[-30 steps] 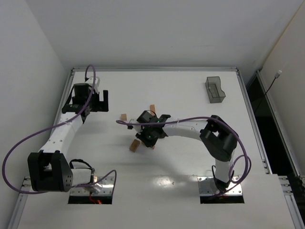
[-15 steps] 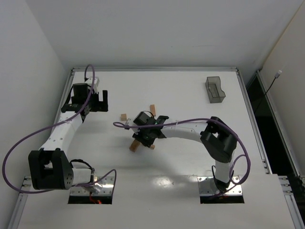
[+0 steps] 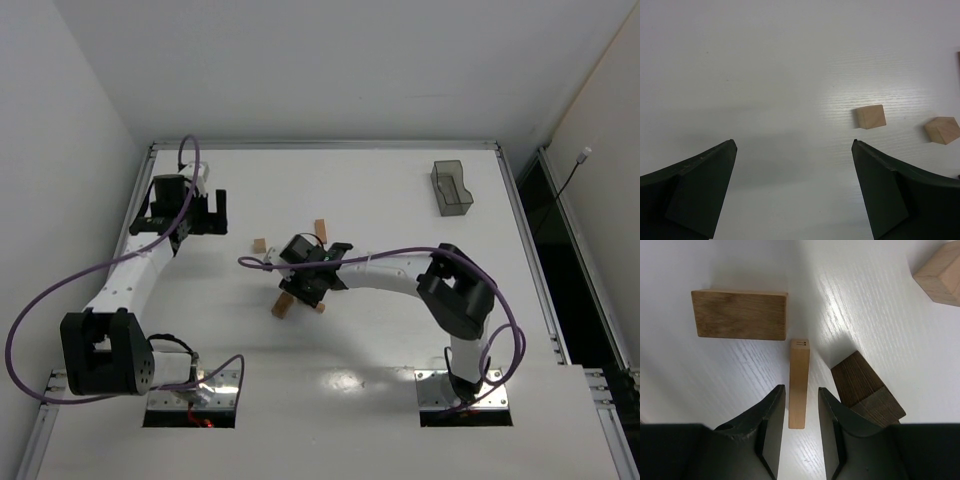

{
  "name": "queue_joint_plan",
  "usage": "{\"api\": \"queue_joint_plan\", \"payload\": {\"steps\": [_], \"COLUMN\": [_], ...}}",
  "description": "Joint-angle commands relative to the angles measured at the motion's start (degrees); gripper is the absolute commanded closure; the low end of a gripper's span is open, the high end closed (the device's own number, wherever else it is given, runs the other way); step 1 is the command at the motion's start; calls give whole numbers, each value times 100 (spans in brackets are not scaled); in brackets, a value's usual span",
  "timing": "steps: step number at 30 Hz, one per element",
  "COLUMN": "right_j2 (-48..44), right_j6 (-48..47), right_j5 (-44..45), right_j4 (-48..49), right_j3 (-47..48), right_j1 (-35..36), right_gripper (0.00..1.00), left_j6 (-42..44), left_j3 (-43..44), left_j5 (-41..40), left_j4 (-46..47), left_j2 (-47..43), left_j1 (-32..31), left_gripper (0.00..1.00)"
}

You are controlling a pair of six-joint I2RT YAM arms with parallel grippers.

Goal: Build the wood block tower

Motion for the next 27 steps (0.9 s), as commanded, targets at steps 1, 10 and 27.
{"api": "queue_joint_plan", "payload": {"steps": [1,10,27], "right_j2": [96,368,-590], "right_j6": [-12,-65,-180], "right_j5": [-79,-264,-1328], "right_j4": [109,3,-304], "right_j3": [28,28,1695], "right_j1": [14,-39,-855], "right_gripper": [70,78,100], "left_j6": [44,44,-9], "left_j3": [70,70,-97], "left_j5": [69,69,333], "left_j4": [159,159,107], "left_j2": [44,97,-8], "left_j1": [72,125,125], "left_gripper": [0,0,0]}}
